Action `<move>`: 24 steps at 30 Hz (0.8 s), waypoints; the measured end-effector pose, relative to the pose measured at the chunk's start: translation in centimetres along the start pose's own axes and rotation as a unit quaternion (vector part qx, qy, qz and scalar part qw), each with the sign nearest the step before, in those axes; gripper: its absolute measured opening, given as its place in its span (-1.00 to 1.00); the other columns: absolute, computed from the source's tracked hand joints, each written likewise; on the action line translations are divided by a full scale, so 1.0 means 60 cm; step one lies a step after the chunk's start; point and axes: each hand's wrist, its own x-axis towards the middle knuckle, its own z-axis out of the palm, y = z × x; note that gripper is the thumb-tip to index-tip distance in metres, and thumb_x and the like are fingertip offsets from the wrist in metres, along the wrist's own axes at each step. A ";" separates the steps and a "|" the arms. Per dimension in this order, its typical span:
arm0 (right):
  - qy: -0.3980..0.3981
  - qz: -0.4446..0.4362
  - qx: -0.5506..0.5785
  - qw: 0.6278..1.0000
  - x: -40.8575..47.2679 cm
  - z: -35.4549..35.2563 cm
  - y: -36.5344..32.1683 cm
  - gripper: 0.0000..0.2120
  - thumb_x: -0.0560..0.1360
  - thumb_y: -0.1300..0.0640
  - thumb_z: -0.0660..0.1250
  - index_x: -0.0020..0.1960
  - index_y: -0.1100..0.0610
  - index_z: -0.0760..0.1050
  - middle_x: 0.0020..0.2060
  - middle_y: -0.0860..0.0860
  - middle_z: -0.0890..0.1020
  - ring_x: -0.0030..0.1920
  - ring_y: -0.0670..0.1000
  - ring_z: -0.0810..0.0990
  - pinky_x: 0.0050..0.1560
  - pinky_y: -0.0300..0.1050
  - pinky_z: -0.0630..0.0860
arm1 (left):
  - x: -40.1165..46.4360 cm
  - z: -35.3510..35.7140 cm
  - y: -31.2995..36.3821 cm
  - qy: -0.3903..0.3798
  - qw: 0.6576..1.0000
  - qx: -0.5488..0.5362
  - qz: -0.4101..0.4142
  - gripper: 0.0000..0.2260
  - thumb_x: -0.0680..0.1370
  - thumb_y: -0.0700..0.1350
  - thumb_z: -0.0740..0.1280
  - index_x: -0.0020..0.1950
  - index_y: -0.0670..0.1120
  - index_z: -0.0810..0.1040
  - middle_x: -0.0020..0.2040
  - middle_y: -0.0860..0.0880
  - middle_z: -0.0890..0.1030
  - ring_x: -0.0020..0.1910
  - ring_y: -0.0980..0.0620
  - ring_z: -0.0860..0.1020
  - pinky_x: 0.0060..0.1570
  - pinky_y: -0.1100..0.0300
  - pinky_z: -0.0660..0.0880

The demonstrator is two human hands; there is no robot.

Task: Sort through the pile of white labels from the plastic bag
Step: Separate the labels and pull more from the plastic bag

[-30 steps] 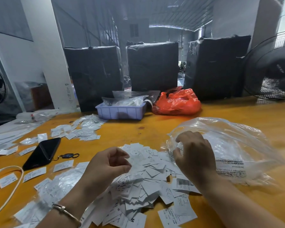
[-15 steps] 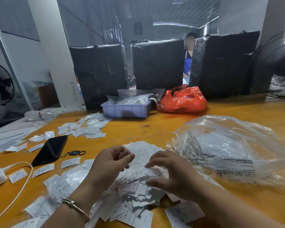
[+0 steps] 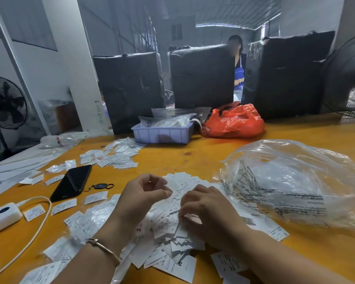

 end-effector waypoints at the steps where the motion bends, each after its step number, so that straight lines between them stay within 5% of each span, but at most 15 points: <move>1: 0.001 0.013 0.022 1.000 -0.001 0.001 0.000 -0.83 0.52 0.01 0.31 0.02 -0.03 0.65 0.01 -0.12 0.64 0.06 -0.04 0.51 0.04 -0.06 0.39 | 0.000 0.000 0.000 -0.006 1.000 -0.001 -0.007 -0.78 0.42 -0.33 0.48 0.02 -0.14 0.62 -0.18 -0.06 0.72 -0.28 0.14 0.64 -0.23 0.28 0.49; 7: 0.004 0.030 0.032 0.999 -0.001 0.011 0.004 -0.69 0.52 -0.08 0.31 0.23 -0.04 0.56 0.16 -0.12 0.58 0.15 -0.04 0.48 0.10 -0.08 0.38 | 0.005 -0.002 -0.005 -0.006 0.999 -0.041 -0.025 -0.78 0.47 -0.38 0.37 0.06 -0.16 0.60 -0.29 -0.09 0.67 -0.29 0.02 0.66 -0.26 0.21 0.57; 12: 0.045 0.001 -0.011 0.999 0.001 0.009 0.000 -0.91 0.47 0.09 0.42 -0.07 0.01 0.69 -0.07 -0.03 0.67 -0.07 0.07 0.59 -0.17 -0.01 0.51 | 0.005 -0.002 -0.004 -0.014 0.998 -0.055 -0.037 -0.71 0.29 -0.25 0.46 -0.01 -0.10 0.66 -0.28 -0.03 0.66 -0.20 0.02 0.63 -0.19 0.18 0.54; 17: 0.100 0.074 0.073 0.989 -0.004 -0.005 0.001 -0.91 0.44 0.17 0.47 -0.11 0.00 0.70 -0.09 -0.04 0.64 -0.08 0.00 0.56 -0.21 -0.05 0.54 | 0.005 -0.008 -0.002 -0.038 0.997 -0.066 -0.031 -0.77 0.43 -0.34 0.46 0.03 -0.09 0.66 -0.25 0.00 0.65 -0.31 0.10 0.58 -0.24 0.18 0.42; 24: 0.144 0.256 0.393 0.872 -0.012 -0.038 0.016 -0.67 0.43 0.48 0.27 -0.19 0.13 0.69 -0.33 0.08 0.69 -0.36 -0.07 0.59 -0.34 -0.23 0.51 | 0.005 -0.009 -0.003 -0.054 0.989 -0.134 -0.033 -0.64 0.34 -0.37 0.51 0.10 -0.15 0.62 -0.20 -0.11 0.69 -0.16 -0.08 0.69 -0.20 0.21 0.60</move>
